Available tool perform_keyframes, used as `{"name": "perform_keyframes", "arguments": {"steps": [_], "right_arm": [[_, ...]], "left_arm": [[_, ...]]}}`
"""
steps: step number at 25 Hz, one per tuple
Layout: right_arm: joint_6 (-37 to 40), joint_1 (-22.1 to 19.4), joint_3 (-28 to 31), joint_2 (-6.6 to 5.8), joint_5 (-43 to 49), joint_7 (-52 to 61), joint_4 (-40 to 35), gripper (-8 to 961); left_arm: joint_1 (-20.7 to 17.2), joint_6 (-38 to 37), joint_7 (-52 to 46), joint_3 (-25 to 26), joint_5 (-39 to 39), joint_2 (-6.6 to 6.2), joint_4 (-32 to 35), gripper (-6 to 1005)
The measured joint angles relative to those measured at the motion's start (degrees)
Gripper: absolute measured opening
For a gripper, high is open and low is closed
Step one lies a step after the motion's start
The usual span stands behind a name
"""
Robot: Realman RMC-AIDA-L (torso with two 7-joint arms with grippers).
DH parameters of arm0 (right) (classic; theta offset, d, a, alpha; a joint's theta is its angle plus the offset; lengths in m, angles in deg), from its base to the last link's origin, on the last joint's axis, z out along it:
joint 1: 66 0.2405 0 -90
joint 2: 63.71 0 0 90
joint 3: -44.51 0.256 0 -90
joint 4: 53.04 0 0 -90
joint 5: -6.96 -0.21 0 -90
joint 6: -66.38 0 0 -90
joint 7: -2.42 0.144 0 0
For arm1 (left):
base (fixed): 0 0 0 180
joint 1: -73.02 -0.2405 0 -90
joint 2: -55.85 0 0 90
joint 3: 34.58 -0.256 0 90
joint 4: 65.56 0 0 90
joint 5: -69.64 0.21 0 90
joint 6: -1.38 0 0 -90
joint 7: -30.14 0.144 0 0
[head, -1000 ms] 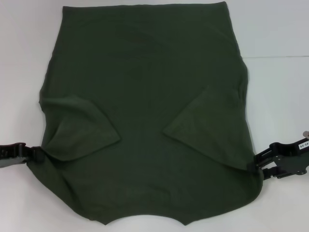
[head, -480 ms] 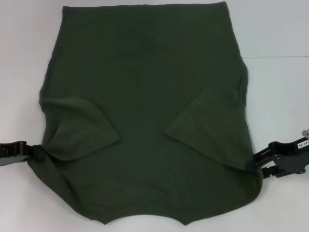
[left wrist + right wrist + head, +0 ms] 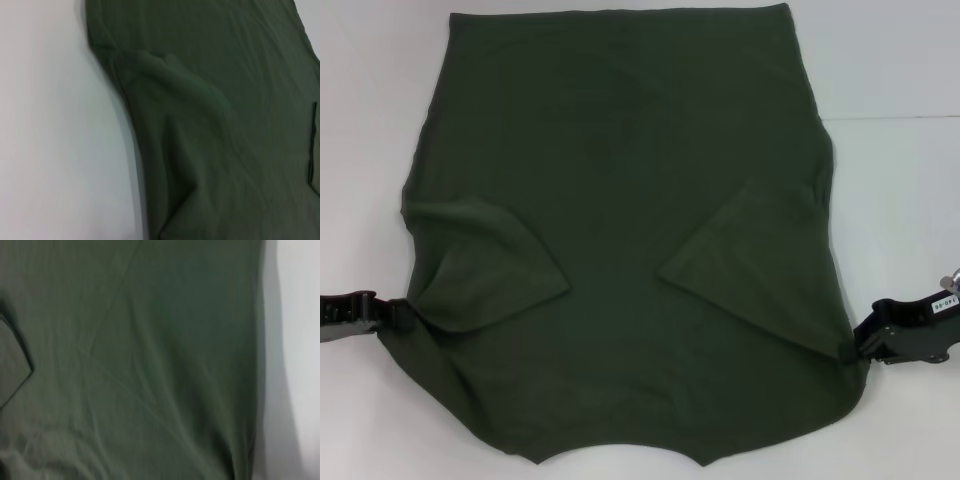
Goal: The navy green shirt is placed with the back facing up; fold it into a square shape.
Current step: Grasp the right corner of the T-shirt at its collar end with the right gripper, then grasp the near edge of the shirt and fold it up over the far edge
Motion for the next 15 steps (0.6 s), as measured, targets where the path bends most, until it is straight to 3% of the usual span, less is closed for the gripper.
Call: {"name": "perform_keyframes", "arguments": {"steps": [6,15], "right_arm": [[0.52,0.18,-0.37,0.24,0.29,-1.76,-0.12,56],[0.71,-0.29,-0.32,0.26,0.06,-3.71,-0.78,56]], "left_arm": [[0.01,0.0,0.01,0.0,0.0,0.0,0.0,23],[-0.2,-0.03,-0.1,0.24,0.0,-0.09,0.0,23]]}}
